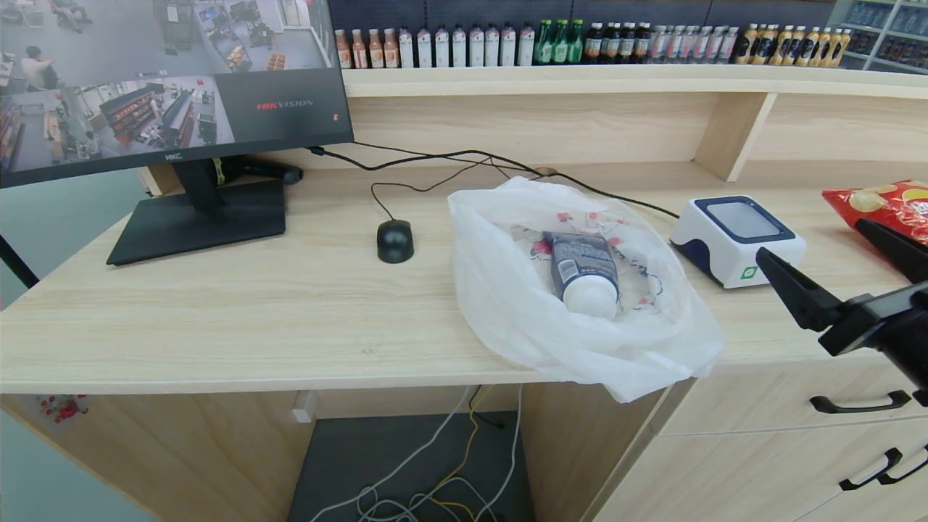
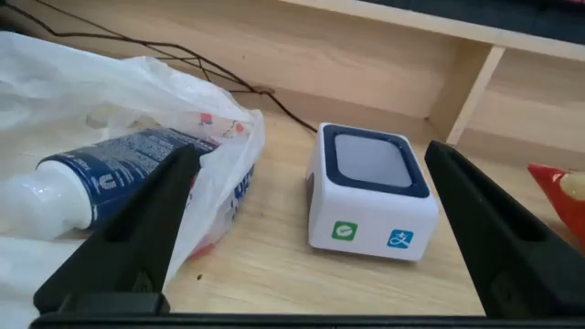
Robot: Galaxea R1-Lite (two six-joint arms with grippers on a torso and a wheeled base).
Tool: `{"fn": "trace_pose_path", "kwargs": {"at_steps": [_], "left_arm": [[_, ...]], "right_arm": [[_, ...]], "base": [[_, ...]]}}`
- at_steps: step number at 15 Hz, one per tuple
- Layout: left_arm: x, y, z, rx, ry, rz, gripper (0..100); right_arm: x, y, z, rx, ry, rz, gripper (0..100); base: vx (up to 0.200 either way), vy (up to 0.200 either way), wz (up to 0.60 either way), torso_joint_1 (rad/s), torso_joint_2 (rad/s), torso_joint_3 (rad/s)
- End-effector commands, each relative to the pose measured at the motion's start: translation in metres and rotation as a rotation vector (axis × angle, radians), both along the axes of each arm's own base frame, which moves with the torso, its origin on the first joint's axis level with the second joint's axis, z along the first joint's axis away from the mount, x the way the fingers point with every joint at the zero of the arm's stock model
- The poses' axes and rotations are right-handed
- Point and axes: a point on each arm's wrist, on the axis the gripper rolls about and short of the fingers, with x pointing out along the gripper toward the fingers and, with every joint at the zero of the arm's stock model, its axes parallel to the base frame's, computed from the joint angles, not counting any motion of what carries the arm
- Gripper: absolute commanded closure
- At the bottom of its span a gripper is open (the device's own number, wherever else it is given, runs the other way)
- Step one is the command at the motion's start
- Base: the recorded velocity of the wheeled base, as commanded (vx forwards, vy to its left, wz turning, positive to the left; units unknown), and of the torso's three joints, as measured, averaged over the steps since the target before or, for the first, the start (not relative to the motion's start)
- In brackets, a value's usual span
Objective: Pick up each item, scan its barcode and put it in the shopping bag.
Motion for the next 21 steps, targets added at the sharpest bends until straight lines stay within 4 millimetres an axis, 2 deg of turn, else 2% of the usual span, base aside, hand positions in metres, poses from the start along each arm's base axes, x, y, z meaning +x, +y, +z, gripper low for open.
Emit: {"fn": "trace_pose_path", "kwargs": {"at_steps": [1, 8, 21], "left_arm": [[0.0000, 0.0000, 0.0000, 0.000, 0.000, 0.000, 0], [0.0000, 0.0000, 0.0000, -0.005, 0.000, 0.000, 0], [0.0000, 0.0000, -0.0002, -0.005, 0.001, 0.000, 0]], "right_arm": [[0.0206, 0.0058, -0.0047, -0.007, 0.034, 0.010, 0], [0.0231, 0.0061, -0.0109, -0.002, 0.059, 0.016, 0], [0.0254, 0.0069, -0.0050, 0.003, 0.032, 0.018, 0]], "base": [[0.000, 0.000, 0.00, 0.000, 0.00, 0.000], [0.000, 0.000, 0.00, 0.000, 0.00, 0.000], [0.000, -0.200, 0.00, 0.002, 0.00, 0.002]]}}
